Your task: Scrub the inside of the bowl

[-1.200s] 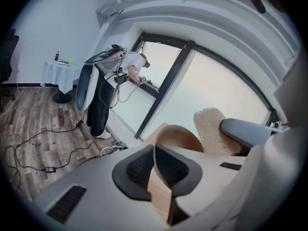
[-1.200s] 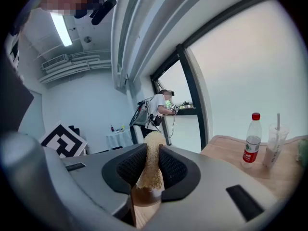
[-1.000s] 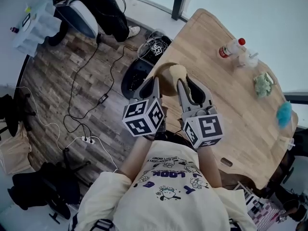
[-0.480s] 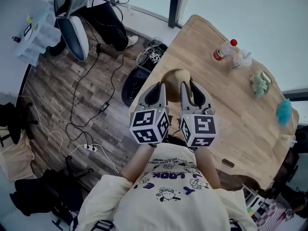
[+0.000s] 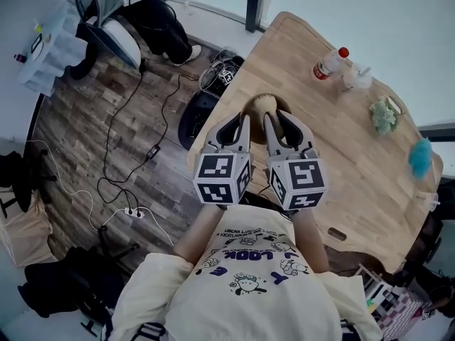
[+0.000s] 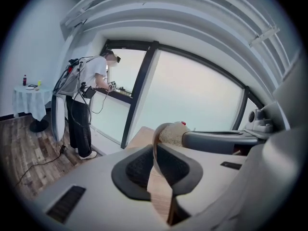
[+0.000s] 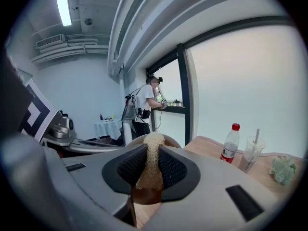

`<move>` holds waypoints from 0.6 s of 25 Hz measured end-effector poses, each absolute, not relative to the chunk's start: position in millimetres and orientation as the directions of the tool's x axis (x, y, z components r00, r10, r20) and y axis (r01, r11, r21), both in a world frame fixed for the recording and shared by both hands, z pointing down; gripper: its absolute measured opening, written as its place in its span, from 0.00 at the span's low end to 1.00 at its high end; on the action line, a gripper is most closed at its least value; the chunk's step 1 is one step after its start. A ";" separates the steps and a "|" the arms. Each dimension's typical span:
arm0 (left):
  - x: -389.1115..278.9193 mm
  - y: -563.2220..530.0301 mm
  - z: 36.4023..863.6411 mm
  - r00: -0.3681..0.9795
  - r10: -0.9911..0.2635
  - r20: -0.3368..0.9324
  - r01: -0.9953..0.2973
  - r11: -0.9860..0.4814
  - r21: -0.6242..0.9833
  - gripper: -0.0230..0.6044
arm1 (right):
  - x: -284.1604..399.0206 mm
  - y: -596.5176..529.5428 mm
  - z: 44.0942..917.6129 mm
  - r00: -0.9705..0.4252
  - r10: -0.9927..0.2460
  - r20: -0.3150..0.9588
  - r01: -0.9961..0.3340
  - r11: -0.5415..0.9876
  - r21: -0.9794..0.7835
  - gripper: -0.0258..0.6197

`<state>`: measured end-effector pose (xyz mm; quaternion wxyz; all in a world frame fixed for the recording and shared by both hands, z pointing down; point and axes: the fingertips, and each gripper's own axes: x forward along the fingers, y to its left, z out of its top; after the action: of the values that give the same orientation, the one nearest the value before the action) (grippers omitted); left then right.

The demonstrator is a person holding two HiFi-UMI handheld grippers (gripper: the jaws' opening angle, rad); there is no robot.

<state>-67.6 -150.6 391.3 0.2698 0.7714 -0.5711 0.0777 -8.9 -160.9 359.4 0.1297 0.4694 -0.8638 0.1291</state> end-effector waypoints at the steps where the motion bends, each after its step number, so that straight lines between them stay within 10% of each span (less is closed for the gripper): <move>1: -66.2 -151.7 390.7 0.344 -0.835 0.429 -0.923 -0.216 0.320 0.12 | -9.7 -160.4 360.0 -0.534 -0.769 0.351 -0.838 0.537 -0.098 0.15; 15: -35.9 -155.5 391.8 0.444 -0.794 0.415 -0.893 -0.353 0.279 0.11 | 0.9 -140.8 392.3 -0.623 -0.613 0.485 -0.772 0.583 -0.254 0.15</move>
<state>-35.9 -155.5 391.8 0.2371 0.8160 -0.5168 0.1043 0.9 -140.8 392.3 0.1755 0.3969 -0.8722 0.2255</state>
